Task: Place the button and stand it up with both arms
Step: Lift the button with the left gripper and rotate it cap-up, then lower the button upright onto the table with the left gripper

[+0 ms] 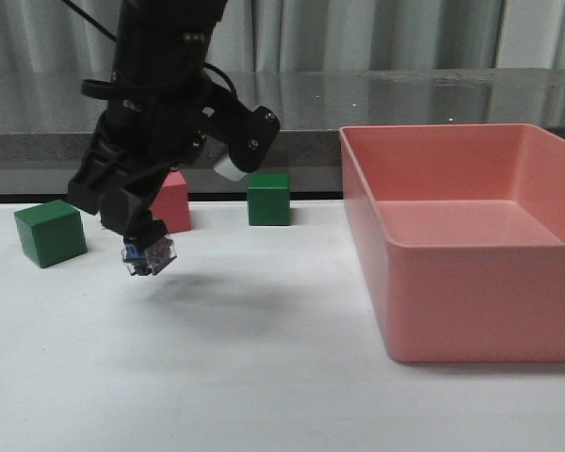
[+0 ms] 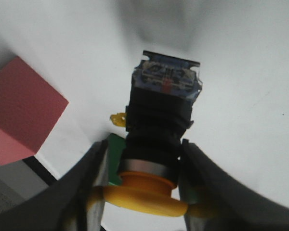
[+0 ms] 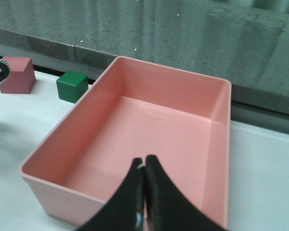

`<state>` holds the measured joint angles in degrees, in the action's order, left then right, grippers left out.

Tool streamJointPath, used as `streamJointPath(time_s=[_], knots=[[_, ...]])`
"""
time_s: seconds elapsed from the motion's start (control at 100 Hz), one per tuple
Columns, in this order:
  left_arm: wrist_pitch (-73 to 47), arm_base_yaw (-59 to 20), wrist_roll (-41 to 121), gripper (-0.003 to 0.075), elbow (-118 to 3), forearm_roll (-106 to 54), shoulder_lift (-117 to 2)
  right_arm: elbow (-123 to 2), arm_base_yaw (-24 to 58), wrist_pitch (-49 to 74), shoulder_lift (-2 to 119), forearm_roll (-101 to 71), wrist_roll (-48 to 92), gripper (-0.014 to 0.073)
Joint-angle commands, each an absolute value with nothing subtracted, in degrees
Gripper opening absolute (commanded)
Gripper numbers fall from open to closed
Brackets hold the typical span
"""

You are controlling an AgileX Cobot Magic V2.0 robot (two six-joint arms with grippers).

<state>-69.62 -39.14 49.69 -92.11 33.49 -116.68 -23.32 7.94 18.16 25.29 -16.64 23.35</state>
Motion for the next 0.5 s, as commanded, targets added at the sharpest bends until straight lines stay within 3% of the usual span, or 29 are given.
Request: streamJointPath(time_s=[0.0, 0.49], knots=[[-73.2, -39.6, 48.9, -0.0019, -93.4, 35.3, -114.2, -24.8, 7.7, 13.8, 25.4, -17.3, 23.6, -0.0062], [-73.2, -39.6, 46.0, -0.0019, -93.4, 35.2, -118.0, -24.8, 7.7, 13.7, 25.4, -17.4, 23.6, -0.0062]])
